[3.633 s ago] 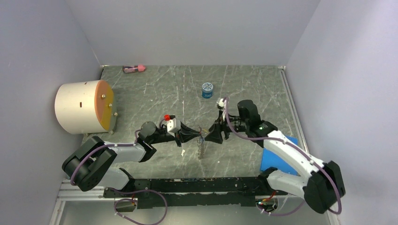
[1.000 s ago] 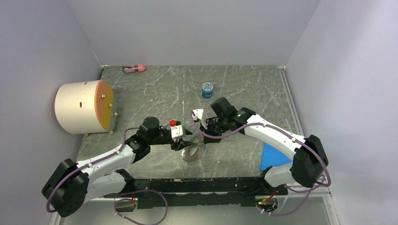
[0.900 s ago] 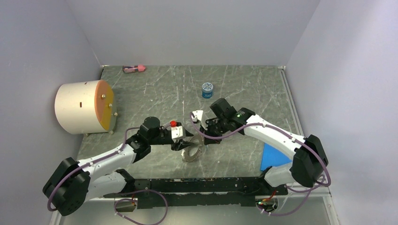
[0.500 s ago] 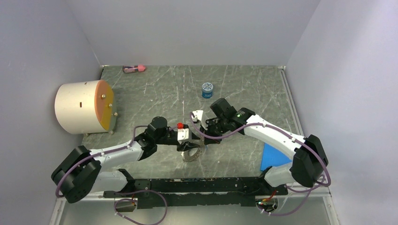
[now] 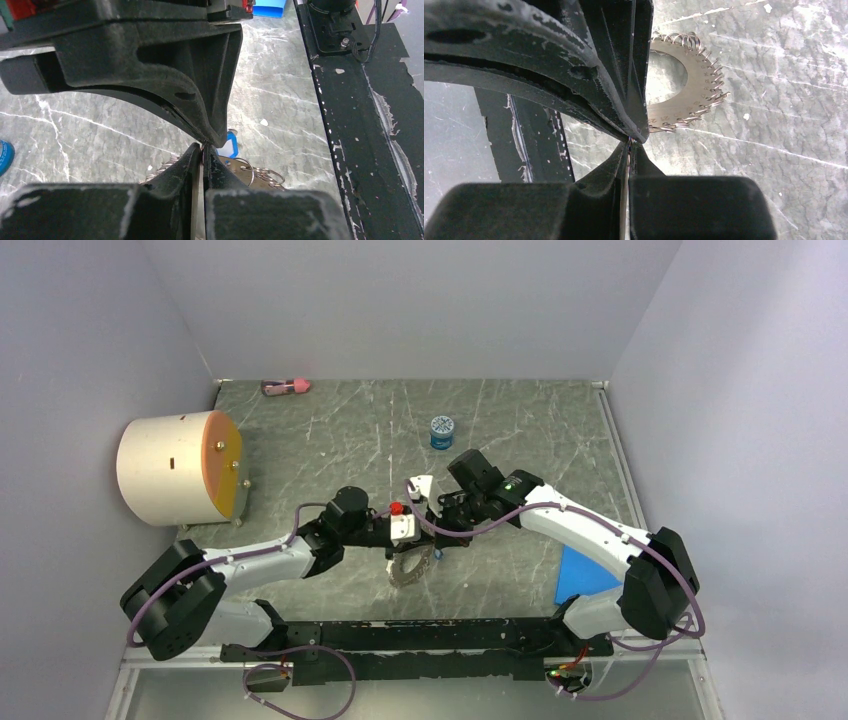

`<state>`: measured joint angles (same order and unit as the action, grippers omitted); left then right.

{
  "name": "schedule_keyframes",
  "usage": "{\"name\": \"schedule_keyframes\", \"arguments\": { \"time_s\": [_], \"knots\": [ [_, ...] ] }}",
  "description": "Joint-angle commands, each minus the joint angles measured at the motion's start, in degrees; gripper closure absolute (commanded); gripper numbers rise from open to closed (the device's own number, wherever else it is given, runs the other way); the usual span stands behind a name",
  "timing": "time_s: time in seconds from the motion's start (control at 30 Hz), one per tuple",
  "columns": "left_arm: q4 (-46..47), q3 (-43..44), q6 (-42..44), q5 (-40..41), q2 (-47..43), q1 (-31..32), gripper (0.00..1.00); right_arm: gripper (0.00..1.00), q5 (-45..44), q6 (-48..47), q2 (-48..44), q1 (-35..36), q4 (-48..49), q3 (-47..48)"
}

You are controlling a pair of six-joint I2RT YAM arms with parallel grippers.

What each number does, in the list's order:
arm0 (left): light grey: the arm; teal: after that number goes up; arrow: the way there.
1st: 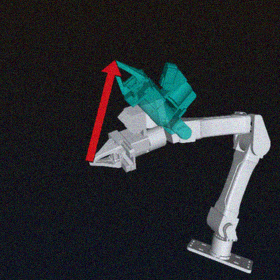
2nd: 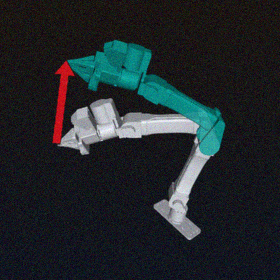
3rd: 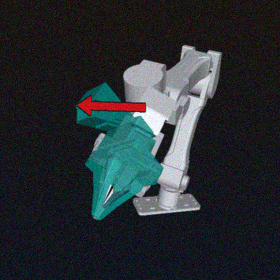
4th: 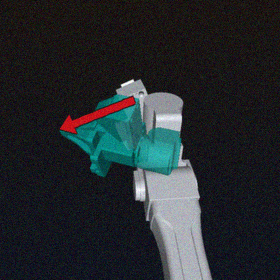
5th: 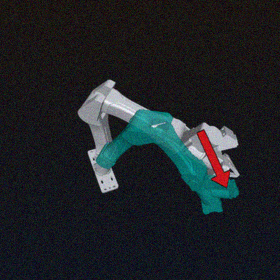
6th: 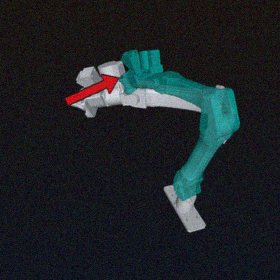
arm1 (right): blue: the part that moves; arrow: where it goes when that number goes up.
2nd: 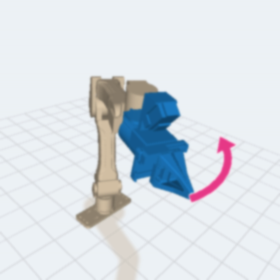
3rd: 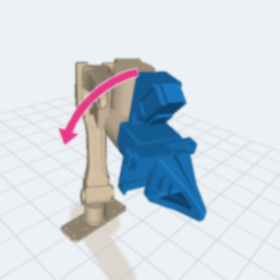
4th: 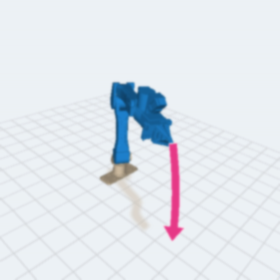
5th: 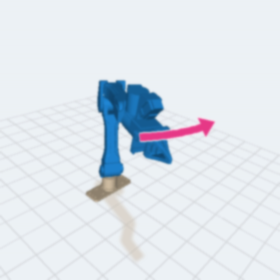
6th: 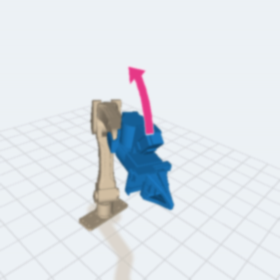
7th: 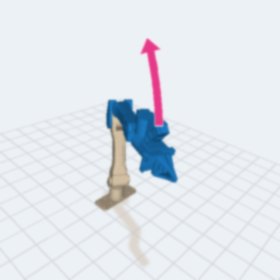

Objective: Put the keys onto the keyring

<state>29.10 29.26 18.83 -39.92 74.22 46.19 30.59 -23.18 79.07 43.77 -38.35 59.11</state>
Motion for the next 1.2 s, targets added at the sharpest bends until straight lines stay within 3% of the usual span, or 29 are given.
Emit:
{"name": "schedule_keyframes", "arguments": {
  "time_s": [0.0,0.23,0.43,0.5,0.57,0.83,1.03,1.17],
  "knots": [
    [-0.14,2.48,2.03,0.46,-0.06,0.63,0.94,1.0,1.17,-0.73,-0.66,0.3,1.8,1.41],
    [-1.07,2.08,1.41,0.77,-1.06,0.62,0.97,1.0,-2.54,1.91,-1.44,0.22,5.32,0.38],
    [6.31,-0.86,-4.83,3.04,-2.5,0.43,0.97,0.46,-5.99,7.45,-7.17,-1.33,14.6,-4.39],
    [9.88,-2.06,-7.07,3.38,-2.87,0.17,0.97,0.33,-5.17,10.01,-10.22,-2.74,18.89,-7.09],
    [13.6,-3.16,-9.46,3.44,-3.1,-0.26,0.97,0.26,-2.86,11.86,-13.28,-4.8,23.13,-10.02],
    [33.36,-8.72,-20.22,3.53,-2.91,-3.67,0.97,0.24,12.23,19.22,-21.9,-12.05,39.59,-20.11],
    [48.54,-12.27,-26.69,2.06,-1.4,-6.41,0.98,0.31,22.97,26.08,-22.4,-14.16,52.65,-24.53],
    [57.28,-13.98,-29.95,1.03,0.33,-7.6,0.97,0.43,27.84,28.92,-20.84,-14.29,58.4,-24.77]
  ]
}}
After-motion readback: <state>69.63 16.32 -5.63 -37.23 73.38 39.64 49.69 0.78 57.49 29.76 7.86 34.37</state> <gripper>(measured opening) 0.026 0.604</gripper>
